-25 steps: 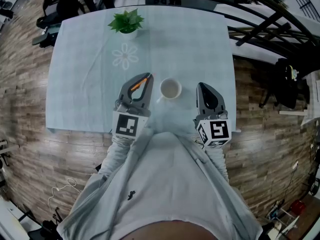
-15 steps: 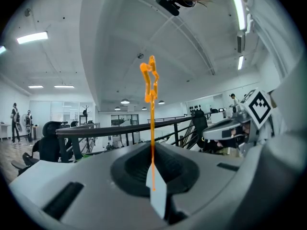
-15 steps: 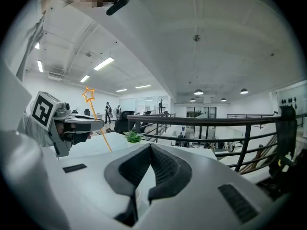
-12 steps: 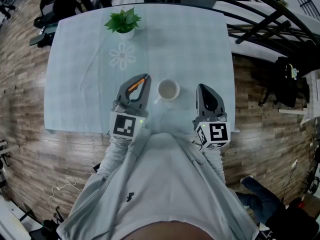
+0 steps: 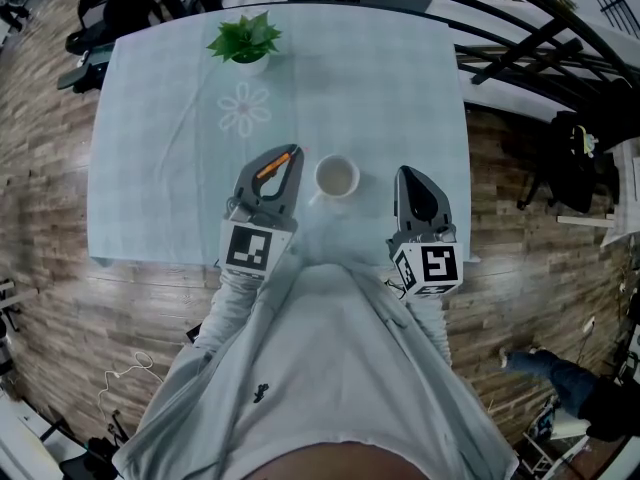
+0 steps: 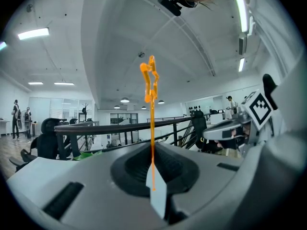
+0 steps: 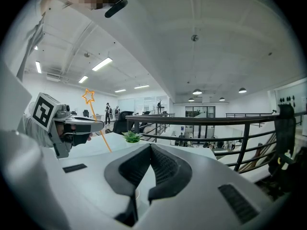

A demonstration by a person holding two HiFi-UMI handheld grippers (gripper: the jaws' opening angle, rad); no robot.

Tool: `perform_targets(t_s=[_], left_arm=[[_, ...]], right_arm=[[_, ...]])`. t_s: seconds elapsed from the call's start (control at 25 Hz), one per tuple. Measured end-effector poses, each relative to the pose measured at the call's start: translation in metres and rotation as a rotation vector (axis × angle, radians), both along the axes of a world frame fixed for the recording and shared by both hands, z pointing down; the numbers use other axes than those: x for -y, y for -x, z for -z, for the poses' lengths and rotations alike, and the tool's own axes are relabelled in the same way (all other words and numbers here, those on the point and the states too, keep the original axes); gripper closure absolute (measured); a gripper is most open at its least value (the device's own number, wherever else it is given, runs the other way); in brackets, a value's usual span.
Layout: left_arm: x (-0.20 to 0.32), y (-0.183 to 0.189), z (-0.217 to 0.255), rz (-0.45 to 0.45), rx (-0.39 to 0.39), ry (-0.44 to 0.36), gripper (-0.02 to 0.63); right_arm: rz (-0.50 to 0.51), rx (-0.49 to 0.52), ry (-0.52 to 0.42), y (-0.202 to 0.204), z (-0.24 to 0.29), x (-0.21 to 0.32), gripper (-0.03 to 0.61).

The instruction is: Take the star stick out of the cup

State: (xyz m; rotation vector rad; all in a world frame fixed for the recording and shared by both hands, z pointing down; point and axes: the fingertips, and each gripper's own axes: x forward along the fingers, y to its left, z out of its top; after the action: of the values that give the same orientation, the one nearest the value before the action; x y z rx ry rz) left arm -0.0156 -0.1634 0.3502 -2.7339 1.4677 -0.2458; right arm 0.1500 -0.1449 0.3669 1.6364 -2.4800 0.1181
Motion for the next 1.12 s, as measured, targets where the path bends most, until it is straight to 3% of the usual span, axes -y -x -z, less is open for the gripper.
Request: perform_targets(t_s=[0.16,0.48,0.64,1.12], left_arm=[[0.0001,-0.0009,0.0002,-0.020,0.024,-0.031,0.586],[-0.0025,-0.0003,0.0010,0.009,-0.003,0.009,0.586],[-0.0022,-0.0003,-0.0002,-0.008,0.019,-0.019,0.586],[-0.0035,-0.0016,-0.0029,-0.013,0.010,-0.003,0.586]], right_arm=[[0.006,-0.001,0.000,0.0004,0.0001,0.0003,0.563],[0.013,-0.003,0.022,0.0010,-0.0017,-0.0007,0.563],[0.009,-0.005,0.022,-0.0008,-0.0015,-0.0016,0.563],[-0.001,0.008,0.025,-0.0016,-0.0029,-0.0053,0.563]])
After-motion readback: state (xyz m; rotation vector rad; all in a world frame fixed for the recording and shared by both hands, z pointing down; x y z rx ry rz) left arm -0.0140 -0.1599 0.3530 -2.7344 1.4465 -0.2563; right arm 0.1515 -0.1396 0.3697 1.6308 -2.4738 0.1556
